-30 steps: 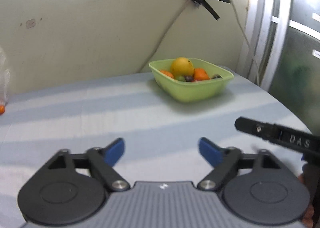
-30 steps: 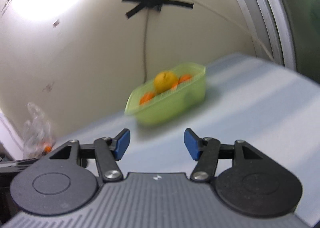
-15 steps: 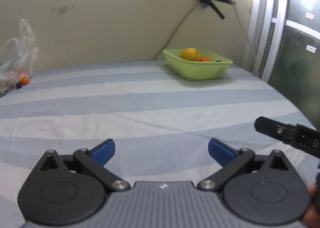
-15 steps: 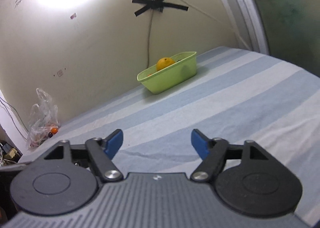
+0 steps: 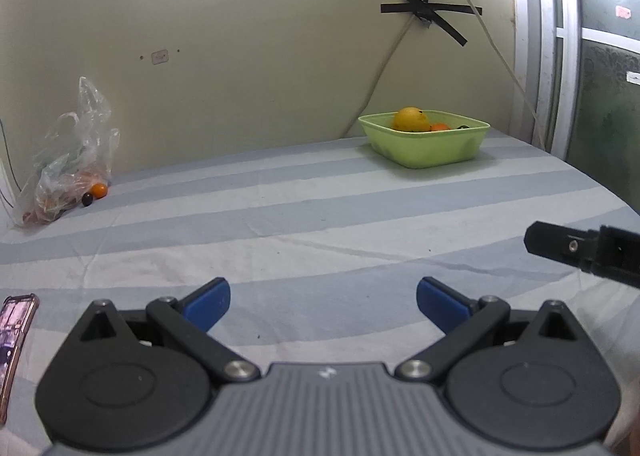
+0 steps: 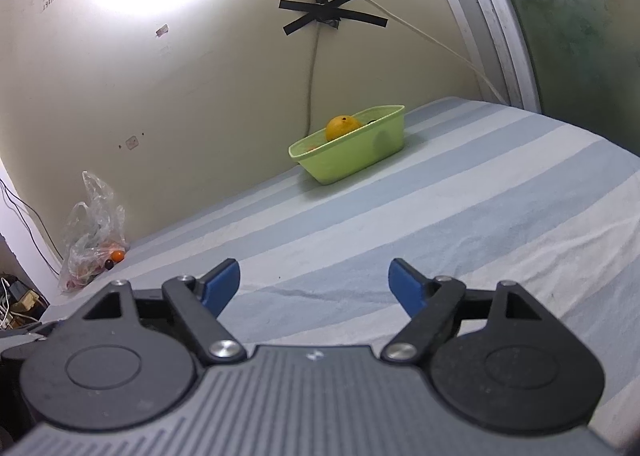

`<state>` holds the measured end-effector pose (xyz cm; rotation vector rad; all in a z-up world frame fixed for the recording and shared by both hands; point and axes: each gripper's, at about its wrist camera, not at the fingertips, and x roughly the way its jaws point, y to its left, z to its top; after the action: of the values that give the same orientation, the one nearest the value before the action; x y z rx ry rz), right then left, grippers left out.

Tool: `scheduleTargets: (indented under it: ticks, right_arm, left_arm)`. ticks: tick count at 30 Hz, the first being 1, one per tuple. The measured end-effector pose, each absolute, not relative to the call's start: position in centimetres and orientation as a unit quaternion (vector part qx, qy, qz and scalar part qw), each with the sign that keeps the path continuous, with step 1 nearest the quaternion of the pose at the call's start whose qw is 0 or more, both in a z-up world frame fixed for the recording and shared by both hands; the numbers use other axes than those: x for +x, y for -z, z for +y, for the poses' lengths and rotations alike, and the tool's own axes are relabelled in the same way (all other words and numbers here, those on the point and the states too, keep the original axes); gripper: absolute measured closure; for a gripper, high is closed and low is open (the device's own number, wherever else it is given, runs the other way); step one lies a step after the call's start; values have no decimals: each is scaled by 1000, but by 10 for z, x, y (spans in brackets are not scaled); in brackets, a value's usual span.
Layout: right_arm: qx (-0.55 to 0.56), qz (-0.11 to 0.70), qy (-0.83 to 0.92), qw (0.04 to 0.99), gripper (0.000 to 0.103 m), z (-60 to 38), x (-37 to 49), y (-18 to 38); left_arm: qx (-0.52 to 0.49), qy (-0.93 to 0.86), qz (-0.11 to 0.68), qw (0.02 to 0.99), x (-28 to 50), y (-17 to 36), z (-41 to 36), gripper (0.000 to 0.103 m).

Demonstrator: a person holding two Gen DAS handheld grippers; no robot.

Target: Organize fruits

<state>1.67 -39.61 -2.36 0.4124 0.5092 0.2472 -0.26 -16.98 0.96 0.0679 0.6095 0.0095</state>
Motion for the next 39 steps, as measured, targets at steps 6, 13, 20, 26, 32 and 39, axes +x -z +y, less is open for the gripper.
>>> scheduleTargets:
  ticks: [6,13,20,26,32,39]
  right_arm:
    - [206,248,-121,939,18,-397,16,23]
    - [208,249,-120,938,17,-396,16,24]
    - [213,253,-117,937,17,-396,16,26]
    - [216,256,-112,935,16,-396,17,27]
    - [219,259,-109,934,16,-397,16,29]
    - [219,262,-108,934,16,-396,18,30]
  left_arm:
    - [38,-8,300,953,-1,-8,-170,0]
    - [49,-10,297,953,-1,-5,-173,0]
    - [61,-11,296,953,-1,-2,-177,0]
    - [64,-8,302,951,0,0,-179,0]
    - [66,-6,309,949,2,3,-180,0]
    - [63,-15,318,946,6,5,-178,0]
